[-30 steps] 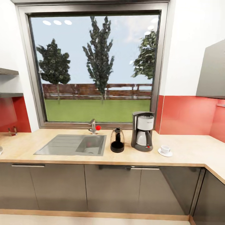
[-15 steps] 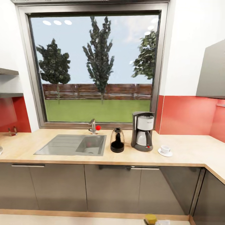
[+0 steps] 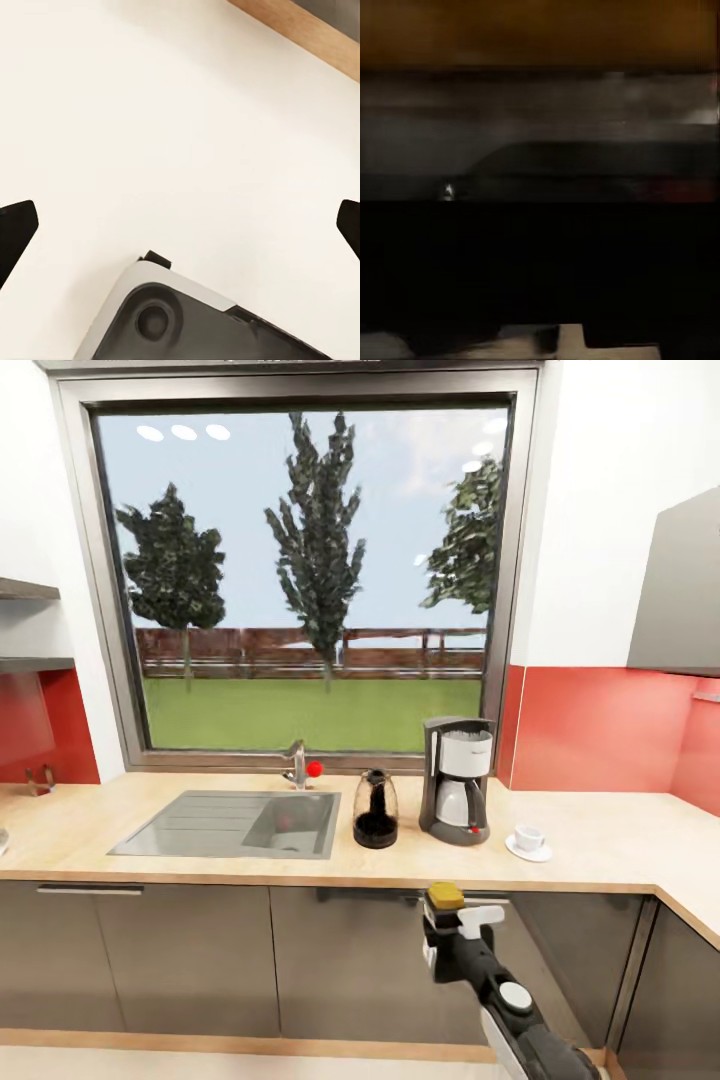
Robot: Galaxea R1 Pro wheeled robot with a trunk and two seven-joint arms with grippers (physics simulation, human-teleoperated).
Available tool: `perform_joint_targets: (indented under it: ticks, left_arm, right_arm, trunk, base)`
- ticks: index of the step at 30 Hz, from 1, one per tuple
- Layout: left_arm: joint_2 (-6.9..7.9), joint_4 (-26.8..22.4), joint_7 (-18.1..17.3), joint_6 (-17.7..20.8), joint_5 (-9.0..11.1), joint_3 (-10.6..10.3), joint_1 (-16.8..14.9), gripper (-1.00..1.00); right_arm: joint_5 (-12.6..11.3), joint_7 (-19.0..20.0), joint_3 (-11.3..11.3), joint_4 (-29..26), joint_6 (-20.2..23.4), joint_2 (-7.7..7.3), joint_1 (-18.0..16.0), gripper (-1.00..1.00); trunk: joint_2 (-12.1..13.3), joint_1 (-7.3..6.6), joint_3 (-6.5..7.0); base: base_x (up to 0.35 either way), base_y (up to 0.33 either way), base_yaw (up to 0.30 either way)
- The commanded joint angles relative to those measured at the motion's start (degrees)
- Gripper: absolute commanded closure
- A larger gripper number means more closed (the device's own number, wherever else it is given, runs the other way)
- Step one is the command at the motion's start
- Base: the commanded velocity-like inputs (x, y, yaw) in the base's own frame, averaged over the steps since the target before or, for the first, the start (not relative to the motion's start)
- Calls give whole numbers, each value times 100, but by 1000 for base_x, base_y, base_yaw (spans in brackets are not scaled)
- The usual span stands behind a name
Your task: Set up a coffee station on the kitchen countertop: keep the coffee maker on the countertop, move the bottle of coffee from the kitchen shelf to the counter next to the coffee maker, place a paper coffee filter on top of the coffee maker, put the saucer next to the coffee maker with the coffee cup on the saucer, and place the electric kettle next to the coffee maker.
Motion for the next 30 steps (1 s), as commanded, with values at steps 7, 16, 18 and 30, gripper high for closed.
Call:
perform_joint_targets:
  ticks: [7,16,18,30]
  left_arm:
    - [-8,-11,-3,4,70,-26,3,-100]
    - [5,-5,39,21,65,-30,3,-100]
    - [14,-4,46,22,62,-25,2,-100]
    - [-4,13,52,24,61,-39,-2,-100]
  right_arm:
    - [11,-175,-520,-2543,2419,1,1,100]
    - [553,-573,-679,-1611,2440,6,-627,100]
    - [515,-509,-699,-671,2107,6,-1110,100]
    - [394,106,-707,89,1211,53,-1422,100]
  trunk:
    - [-2,2,-2]
    - [-2,2,-2]
    - [-2,2,-2]
    - [-2,2,-2]
  base:
    - [0,0,0]
    - [0,0,0]
    - [0,0,0]
    - [106,0,0]
